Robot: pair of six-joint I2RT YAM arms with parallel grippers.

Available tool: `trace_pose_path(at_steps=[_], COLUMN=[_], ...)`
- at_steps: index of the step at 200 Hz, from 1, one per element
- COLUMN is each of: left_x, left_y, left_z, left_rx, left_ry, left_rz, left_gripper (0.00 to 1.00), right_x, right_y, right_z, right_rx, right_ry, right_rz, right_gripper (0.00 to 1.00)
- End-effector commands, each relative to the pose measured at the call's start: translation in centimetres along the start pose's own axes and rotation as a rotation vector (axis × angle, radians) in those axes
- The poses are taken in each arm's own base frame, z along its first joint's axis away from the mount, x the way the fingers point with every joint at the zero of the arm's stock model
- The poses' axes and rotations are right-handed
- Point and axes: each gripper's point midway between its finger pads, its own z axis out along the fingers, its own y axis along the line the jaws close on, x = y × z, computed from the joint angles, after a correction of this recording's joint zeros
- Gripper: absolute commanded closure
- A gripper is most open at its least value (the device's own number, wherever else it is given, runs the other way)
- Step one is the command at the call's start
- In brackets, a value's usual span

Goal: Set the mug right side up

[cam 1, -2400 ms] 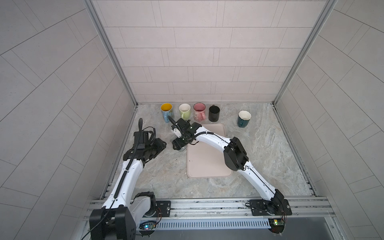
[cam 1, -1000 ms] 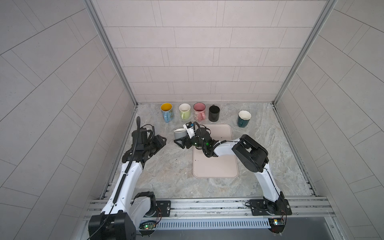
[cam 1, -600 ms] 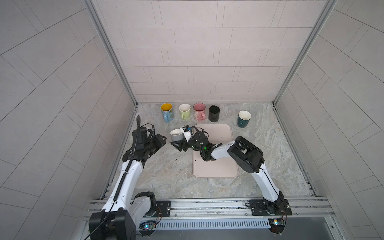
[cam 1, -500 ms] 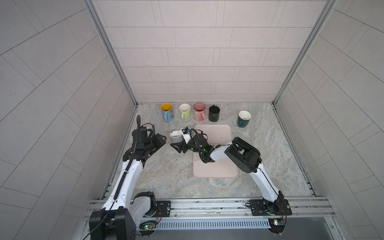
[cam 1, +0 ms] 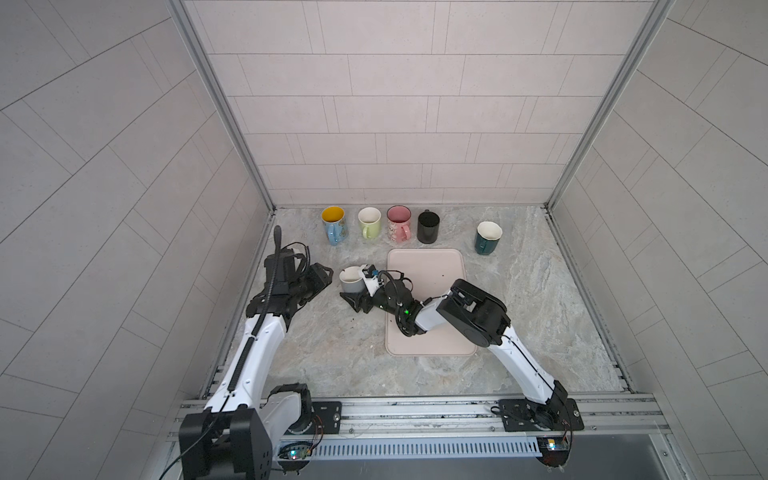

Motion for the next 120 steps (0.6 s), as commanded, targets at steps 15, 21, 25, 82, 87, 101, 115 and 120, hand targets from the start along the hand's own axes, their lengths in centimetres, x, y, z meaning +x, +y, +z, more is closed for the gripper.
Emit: trace_pose_path(at_steps=[15, 21, 25, 82, 87, 101, 115, 120], left_x=[-0.3, -0.2, -0.2, 0.1, 0.2, 0.3, 0.3, 0.4], left_y=[-0.6, -0.5, -0.5, -0.5, -0.6, -0.5, -0.6, -0.5], left_z=[-0.2, -0.3, -0.3, -0.5, -0.5, -0.6, -0.6, -0.6], left_rx=[0.026, 0.026, 0.026, 0.032, 0.033, 0.034, 0.037, 0.037], left_ry=[-0.013, -0.011, -0.012, -0.013, -0.011, -0.009, -0.008, -0.008], left_rz=[0.026, 0.026, 0.026, 0.031, 0.032, 0.030, 0.031, 0.032], left_gripper=[0.46, 0.46, 0.46, 0.46, 0.46, 0.46, 0.46, 0.46], right_x=[-0.1, 0.1, 0.2, 1.8, 1.9, 2.0, 2.1, 2.2], right_y=[0.8, 0.9, 1.0, 0.9, 0.9, 0.9, 1.0, 1.1], right_z=[-0.1, -0.1, -0.1, -0.7, -0.8, -0.9, -1.0, -1.0], right_rx=[0.003, 0.005, 0.005, 0.041, 0.044, 0.047, 0.052, 0.051], right_ry=[-0.045, -0.038, -0.037, 0.000, 0.002, 0.005, 0.009, 0.012], right_rz=[-0.058, -0.059, -0.062, -0.089, -0.091, -0.095, -0.101, -0.104], right_gripper=[0.82, 0.78, 0.75, 0.60, 0.59, 0.57, 0.53, 0.52])
